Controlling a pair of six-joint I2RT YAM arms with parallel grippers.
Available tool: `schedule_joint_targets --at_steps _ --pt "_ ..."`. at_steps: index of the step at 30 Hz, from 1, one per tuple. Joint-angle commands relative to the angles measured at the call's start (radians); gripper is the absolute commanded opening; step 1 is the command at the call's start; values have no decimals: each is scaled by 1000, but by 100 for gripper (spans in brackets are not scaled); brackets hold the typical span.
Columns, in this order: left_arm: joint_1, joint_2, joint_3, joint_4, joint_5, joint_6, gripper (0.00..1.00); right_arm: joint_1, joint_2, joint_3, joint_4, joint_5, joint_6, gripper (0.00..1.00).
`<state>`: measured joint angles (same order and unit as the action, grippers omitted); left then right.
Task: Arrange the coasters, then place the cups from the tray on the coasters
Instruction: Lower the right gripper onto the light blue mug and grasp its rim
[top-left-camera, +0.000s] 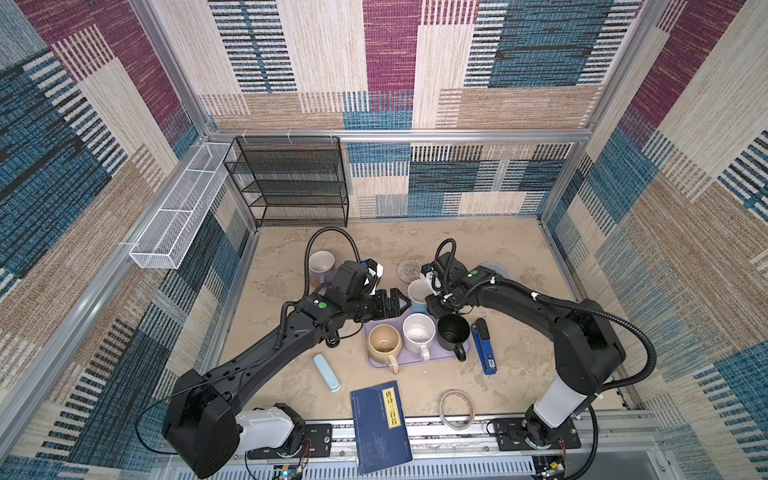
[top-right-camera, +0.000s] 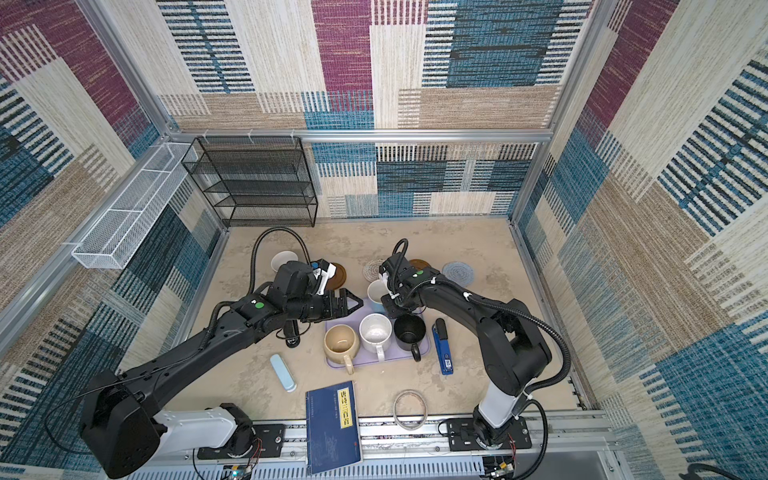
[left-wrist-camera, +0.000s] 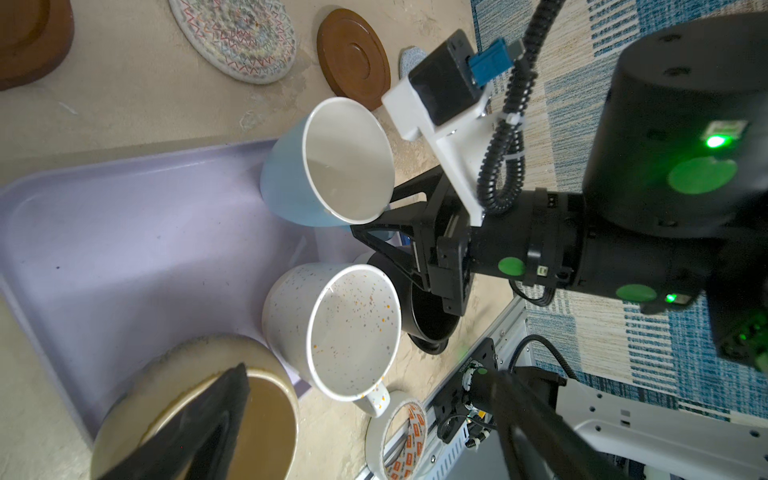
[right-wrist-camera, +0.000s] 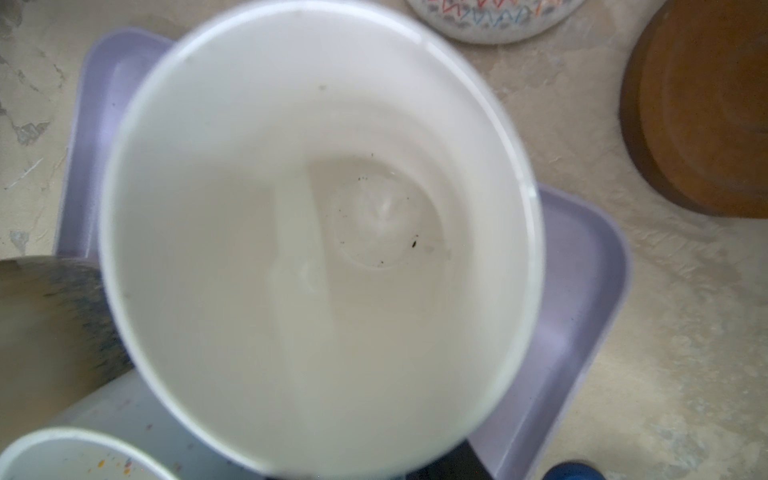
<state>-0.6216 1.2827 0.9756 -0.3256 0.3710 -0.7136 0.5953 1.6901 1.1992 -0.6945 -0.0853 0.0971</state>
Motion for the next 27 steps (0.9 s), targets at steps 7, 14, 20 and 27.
schedule_joint_targets --at_steps 7,14,20,27 --pt "2 -3 -3 15 -8 14 95 2 -3 11 24 38 13 24" --pt "2 -15 -10 11 -13 26 95 2 -33 12 35 40 18 12" --pt "7 -23 -8 -1 -17 40 95 2 -46 22 30 34 33 5" --pt "18 -46 -2 -13 -30 50 95 2 -73 48 33 25 60 1"
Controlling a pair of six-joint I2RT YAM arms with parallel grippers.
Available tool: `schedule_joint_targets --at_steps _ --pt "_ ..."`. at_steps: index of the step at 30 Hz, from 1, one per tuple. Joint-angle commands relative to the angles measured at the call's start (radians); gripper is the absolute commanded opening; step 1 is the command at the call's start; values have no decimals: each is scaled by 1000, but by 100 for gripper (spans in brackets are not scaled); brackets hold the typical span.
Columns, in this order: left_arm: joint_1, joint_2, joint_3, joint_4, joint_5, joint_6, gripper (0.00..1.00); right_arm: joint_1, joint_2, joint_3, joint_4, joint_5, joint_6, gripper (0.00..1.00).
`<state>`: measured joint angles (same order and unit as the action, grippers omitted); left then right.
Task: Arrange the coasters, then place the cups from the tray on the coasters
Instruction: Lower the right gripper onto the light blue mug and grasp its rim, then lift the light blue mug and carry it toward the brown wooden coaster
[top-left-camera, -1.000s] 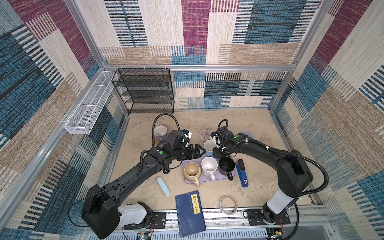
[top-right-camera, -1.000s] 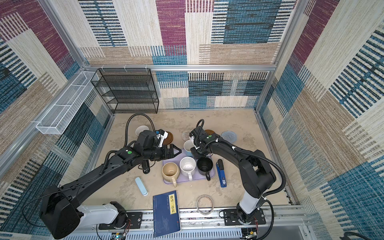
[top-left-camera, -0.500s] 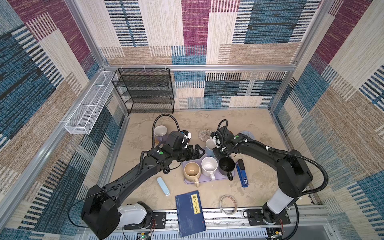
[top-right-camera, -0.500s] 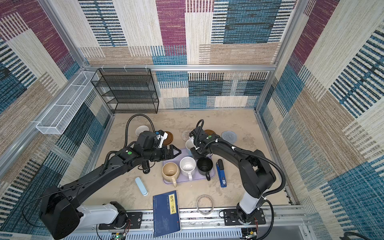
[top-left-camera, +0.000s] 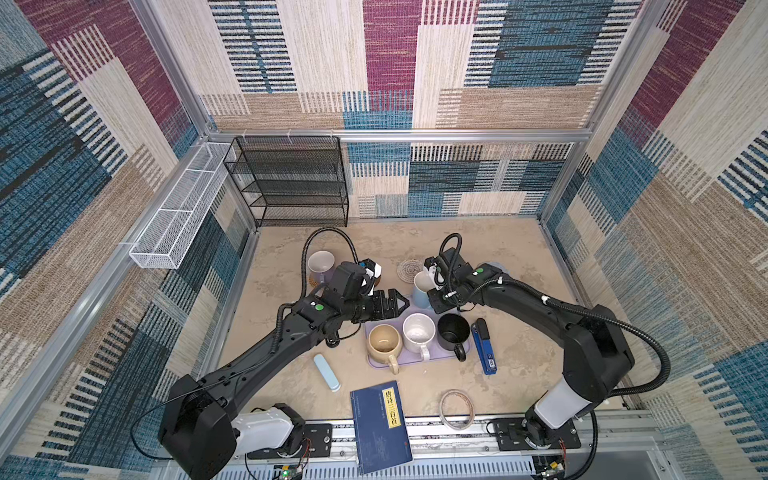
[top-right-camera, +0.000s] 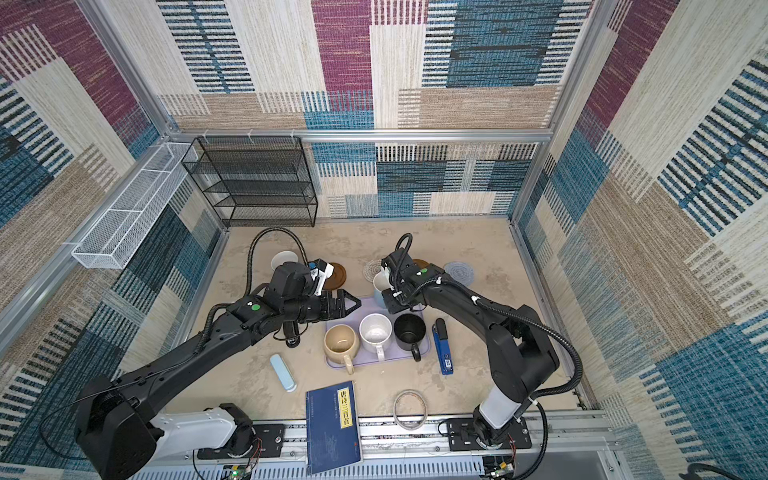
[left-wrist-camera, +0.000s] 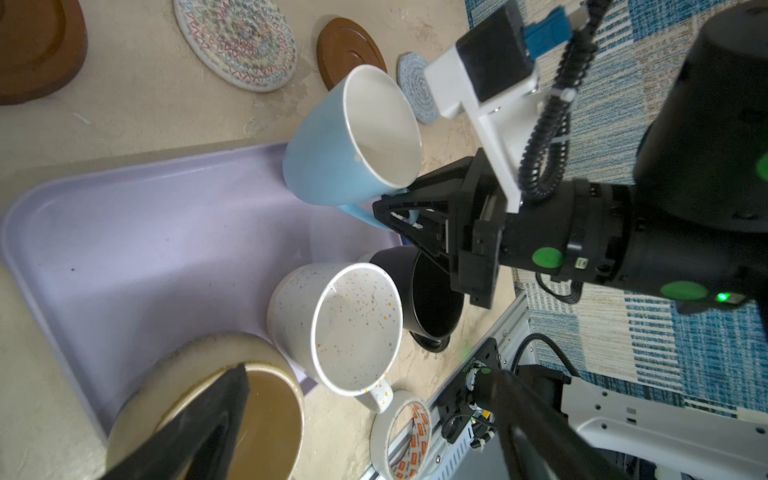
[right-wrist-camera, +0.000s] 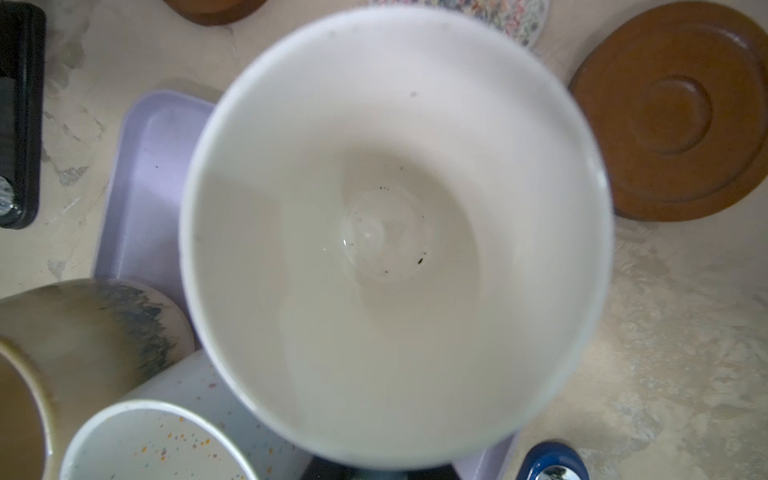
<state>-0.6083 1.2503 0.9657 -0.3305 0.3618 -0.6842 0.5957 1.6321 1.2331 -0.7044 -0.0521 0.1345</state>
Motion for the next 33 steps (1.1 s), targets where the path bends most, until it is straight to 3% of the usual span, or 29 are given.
schedule_joint_targets --at_steps 1,13,19,27,33 --pt "7 -18 7 -9 -24 19 95 2 -20 15 46 -8 28 0" --pt "61 -29 44 -85 -49 -4 100 40 30 193 -25 48 156 0" --pt "148 -58 76 -156 -46 19 100 64 136 360 -69 77 203 0" --pt "309 -90 87 -142 79 28 100 93 277 575 -85 74 247 0" --pt "370 -63 130 -155 96 43 100 111 431 783 -173 116 278 0"
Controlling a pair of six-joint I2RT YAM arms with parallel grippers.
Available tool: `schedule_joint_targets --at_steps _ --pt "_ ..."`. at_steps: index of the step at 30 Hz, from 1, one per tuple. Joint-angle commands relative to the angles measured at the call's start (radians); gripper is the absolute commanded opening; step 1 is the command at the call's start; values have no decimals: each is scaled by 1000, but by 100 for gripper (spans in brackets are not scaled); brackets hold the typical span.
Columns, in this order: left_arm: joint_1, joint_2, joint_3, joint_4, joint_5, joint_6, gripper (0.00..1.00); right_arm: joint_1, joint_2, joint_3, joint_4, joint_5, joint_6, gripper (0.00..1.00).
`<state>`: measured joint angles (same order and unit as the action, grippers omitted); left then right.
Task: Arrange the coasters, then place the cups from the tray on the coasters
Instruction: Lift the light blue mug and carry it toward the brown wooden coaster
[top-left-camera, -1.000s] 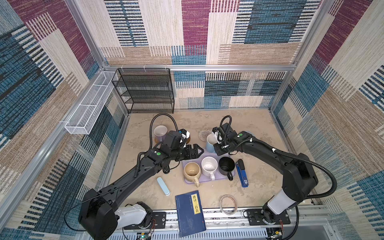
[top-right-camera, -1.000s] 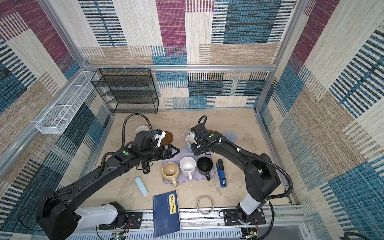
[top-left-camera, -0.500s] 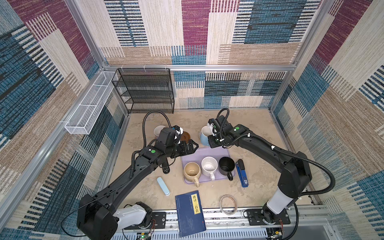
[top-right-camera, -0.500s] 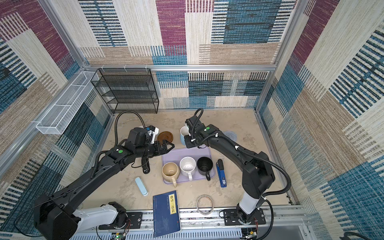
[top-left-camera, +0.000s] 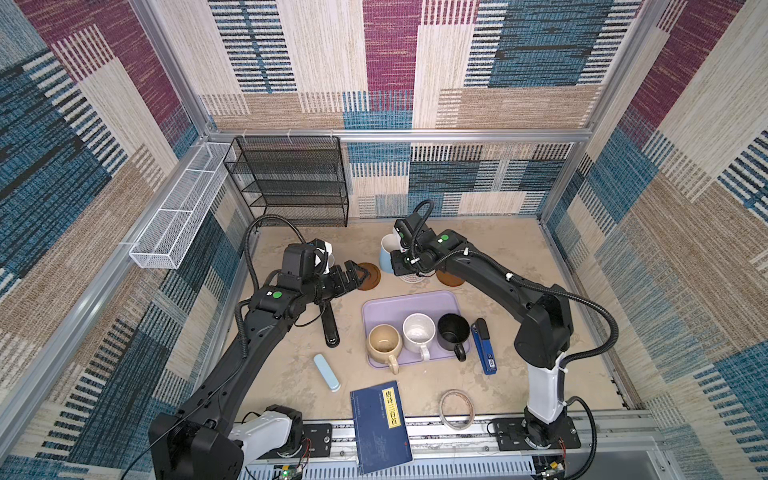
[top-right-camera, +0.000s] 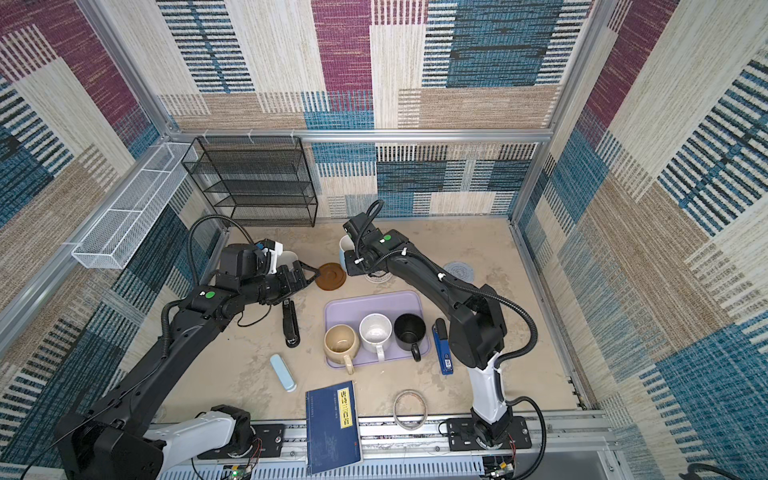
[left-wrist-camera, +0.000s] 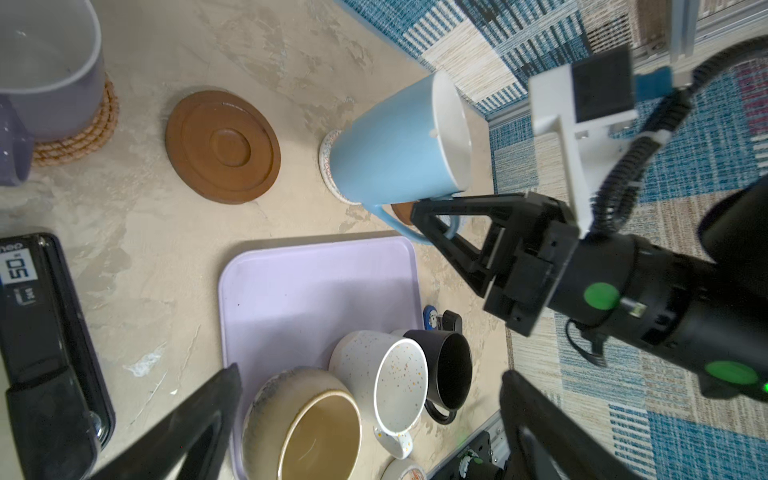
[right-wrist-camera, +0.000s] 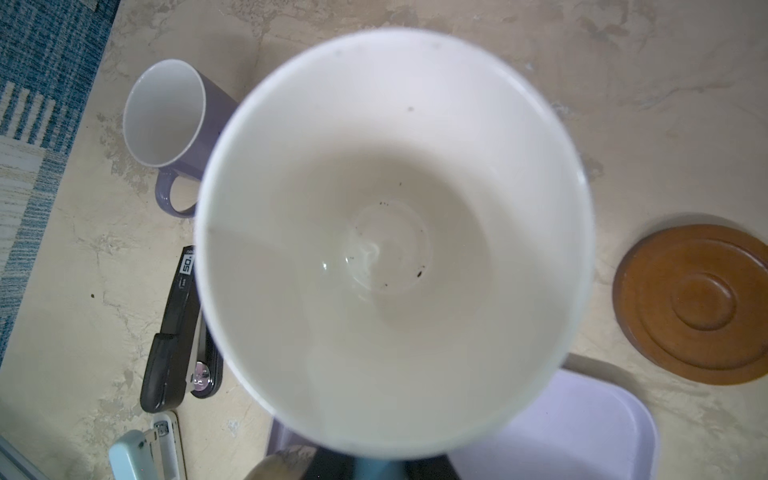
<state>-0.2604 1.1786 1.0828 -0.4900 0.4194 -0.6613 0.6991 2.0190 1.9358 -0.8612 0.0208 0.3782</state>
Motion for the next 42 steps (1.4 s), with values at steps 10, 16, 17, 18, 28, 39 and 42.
schedule_joint_targets --at_steps 10,16,17,18,28,39,42 --pt "55 52 85 -44 -35 65 100 35 230 328 -74 37 54 0" --pt "82 84 79 5 31 51 97 45 315 410 -56 19 57 0" --pt "85 93 83 0 29 52 98 46 321 410 -40 19 57 0" --pt "87 99 83 -2 26 54 99 46 327 415 -29 17 59 0" --pt "98 138 59 43 11 40 100 49 384 417 -16 31 36 0" --pt "98 159 41 59 22 37 100 59 399 382 43 14 -13 0" --pt "98 158 32 62 24 37 100 63 419 396 28 31 -10 0"
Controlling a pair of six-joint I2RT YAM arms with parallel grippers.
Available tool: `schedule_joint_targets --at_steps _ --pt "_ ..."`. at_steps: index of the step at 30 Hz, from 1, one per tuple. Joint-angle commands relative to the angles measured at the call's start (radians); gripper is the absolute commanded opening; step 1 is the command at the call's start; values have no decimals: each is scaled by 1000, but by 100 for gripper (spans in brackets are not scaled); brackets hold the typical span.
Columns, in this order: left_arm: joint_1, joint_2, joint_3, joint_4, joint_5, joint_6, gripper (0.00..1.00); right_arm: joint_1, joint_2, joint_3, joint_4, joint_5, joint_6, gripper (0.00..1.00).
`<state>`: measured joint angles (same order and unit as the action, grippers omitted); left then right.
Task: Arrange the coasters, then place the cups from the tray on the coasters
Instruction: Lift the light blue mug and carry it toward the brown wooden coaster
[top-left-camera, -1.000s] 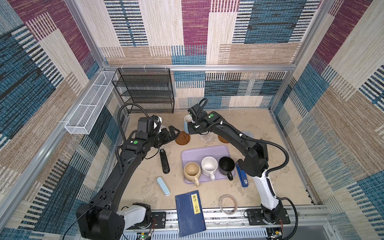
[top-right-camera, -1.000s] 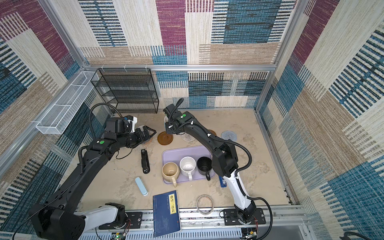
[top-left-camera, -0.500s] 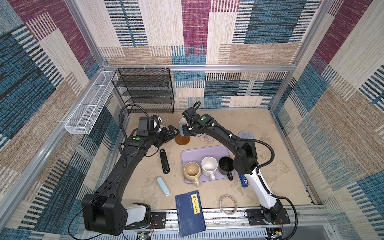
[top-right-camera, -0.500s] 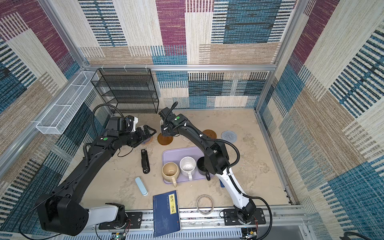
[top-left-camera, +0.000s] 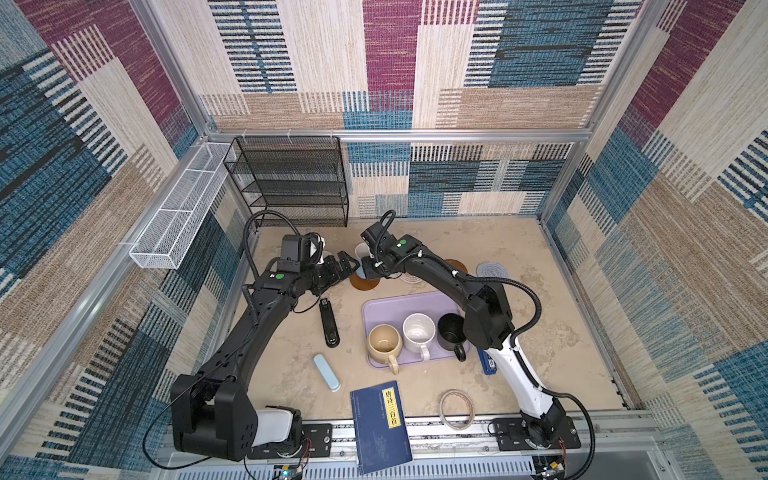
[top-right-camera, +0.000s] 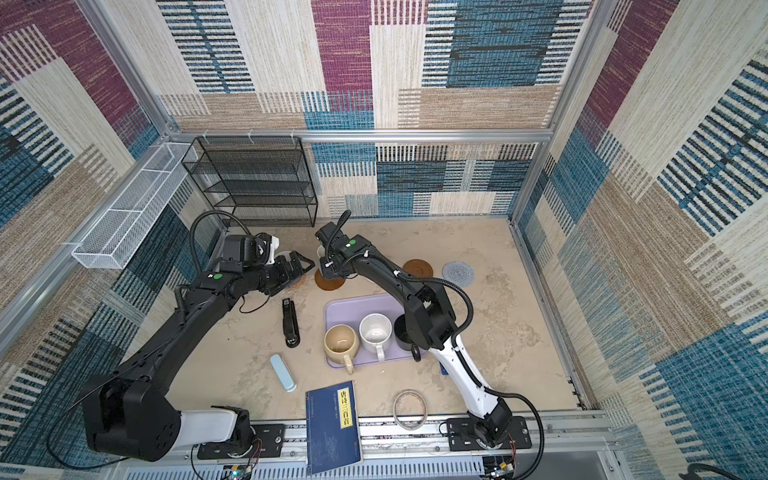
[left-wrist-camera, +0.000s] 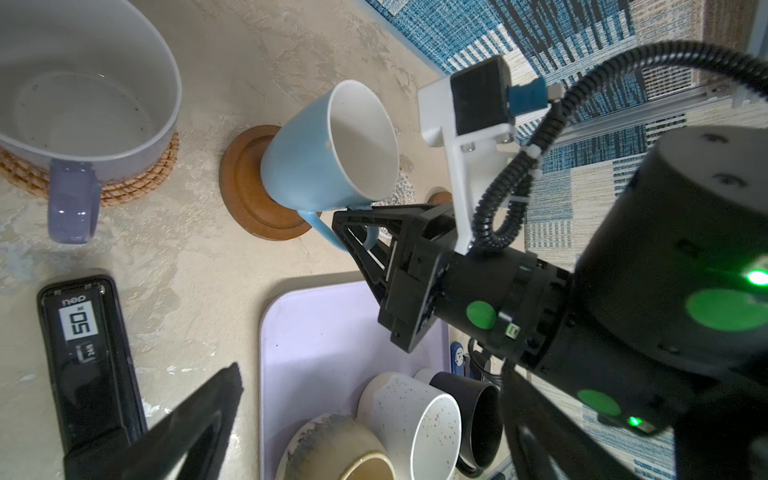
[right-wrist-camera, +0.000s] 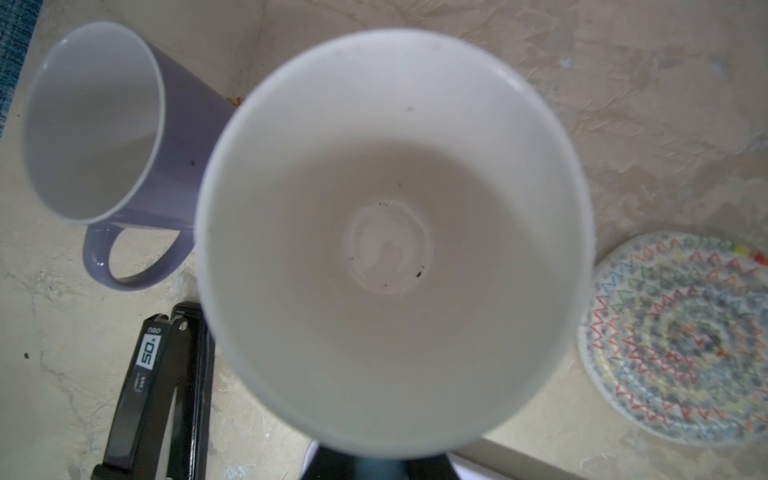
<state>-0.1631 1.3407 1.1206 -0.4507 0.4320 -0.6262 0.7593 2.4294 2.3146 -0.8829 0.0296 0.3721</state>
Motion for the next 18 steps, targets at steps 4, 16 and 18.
schedule_joint_targets --at_steps 4,16,18 --pt "1 -3 -16 32 14 0 100 6 50 83 7 32 -1 0" --pt "1 -5 -33 47 15 -7 100 26 72 123 -48 64 -6 0" --pt "0 -6 -37 51 16 -11 100 29 66 122 -48 77 -7 0"
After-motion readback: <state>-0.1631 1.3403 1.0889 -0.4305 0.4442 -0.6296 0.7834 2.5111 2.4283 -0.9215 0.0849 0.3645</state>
